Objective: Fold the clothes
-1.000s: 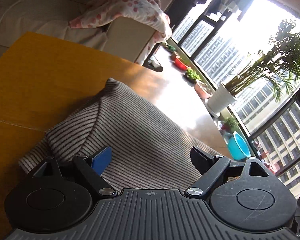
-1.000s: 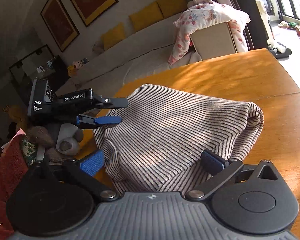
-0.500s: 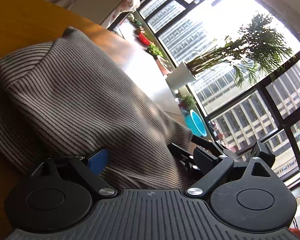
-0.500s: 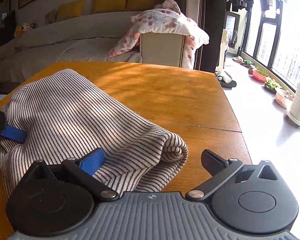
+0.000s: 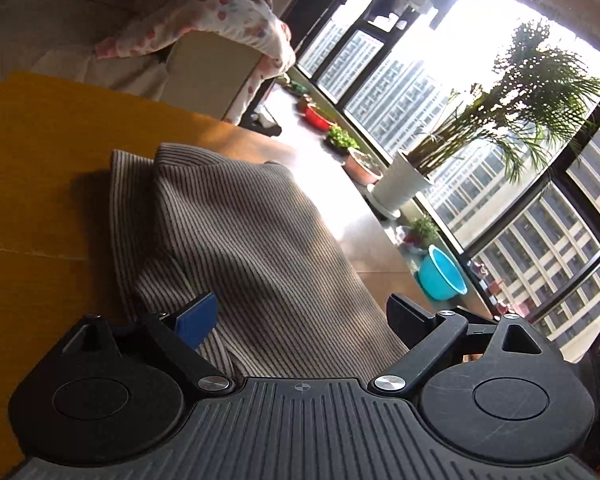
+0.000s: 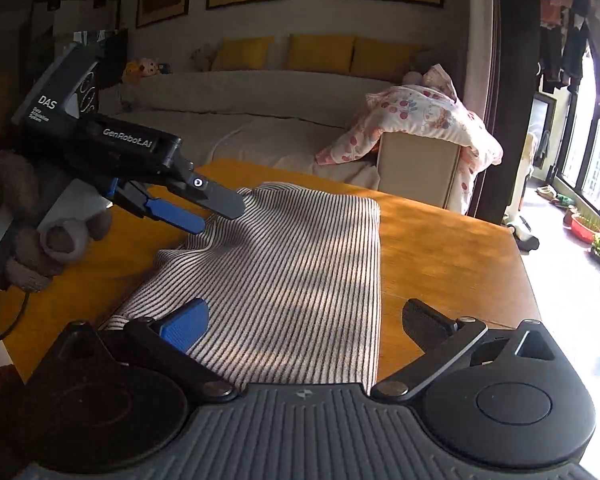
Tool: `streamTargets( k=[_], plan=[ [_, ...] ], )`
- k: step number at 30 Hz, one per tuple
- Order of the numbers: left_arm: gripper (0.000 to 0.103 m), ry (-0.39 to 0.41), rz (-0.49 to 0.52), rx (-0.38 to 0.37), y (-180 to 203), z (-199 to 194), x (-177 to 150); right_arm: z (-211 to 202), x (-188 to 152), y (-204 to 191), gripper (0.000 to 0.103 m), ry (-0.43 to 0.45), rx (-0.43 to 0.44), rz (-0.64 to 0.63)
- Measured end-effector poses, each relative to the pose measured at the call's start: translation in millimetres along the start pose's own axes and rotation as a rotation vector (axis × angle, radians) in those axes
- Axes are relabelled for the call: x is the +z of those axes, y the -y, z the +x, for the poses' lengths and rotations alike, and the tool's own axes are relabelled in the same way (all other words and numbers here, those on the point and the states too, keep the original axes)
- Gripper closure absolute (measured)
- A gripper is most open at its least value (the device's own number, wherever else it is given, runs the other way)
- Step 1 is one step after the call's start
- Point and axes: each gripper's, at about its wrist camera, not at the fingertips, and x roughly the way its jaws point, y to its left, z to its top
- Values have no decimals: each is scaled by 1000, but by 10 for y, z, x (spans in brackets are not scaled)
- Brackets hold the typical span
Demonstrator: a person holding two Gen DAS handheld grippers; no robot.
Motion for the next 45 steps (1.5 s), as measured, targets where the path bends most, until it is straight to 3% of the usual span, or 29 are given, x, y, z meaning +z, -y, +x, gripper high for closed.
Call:
streamTargets(
  k=[2, 4, 12, 17, 22, 26, 29, 32, 36, 39, 41, 43, 45],
  plan=[
    [8, -26, 9, -20, 33, 30, -89, 150, -41, -90, 0, -43, -29, -81],
    [12, -52, 35, 7, 19, 148, -168, 240, -150, -187, 0, -66, -48, -142],
    [9, -36, 98, 44, 102, 429, -65, 126, -280, -166, 0, -72, -77, -90],
    [8, -37, 146, 74, 168, 405, -85, 49, -357, -148, 0, -74, -94, -54],
    [8, 12, 253, 163, 300, 108, -192, 98, -314, -153, 0, -103, 4, 19],
    [5, 43, 377, 230, 405, -250, -383, 48, -289, -405, 0, -92, 134, -49],
    [4, 38, 443, 272, 426, -508, -538, -71, -191, -514, 0, -20, 123, -176],
    [3, 25, 488, 316, 405, -690, -698, -186, -63, -460, 0, 48, 108, -169],
    [3, -29, 560, 383, 342, -709, -910, -124, -157, -515, 0, -11, 101, -216],
    [2, -32, 548, 355, 325, -778, -954, -87, -284, -548, 0, -44, 88, -242],
    [2, -10, 544, 353, 325, -849, -926, -146, -271, -565, 5, -27, 91, -253],
    [1, 25, 526, 371, 285, -943, -865, -254, -188, -636, 25, 7, 118, -284],
    [1, 53, 500, 386, 246, -1016, -811, -316, -136, -753, 26, 28, 167, -317]
  ],
)
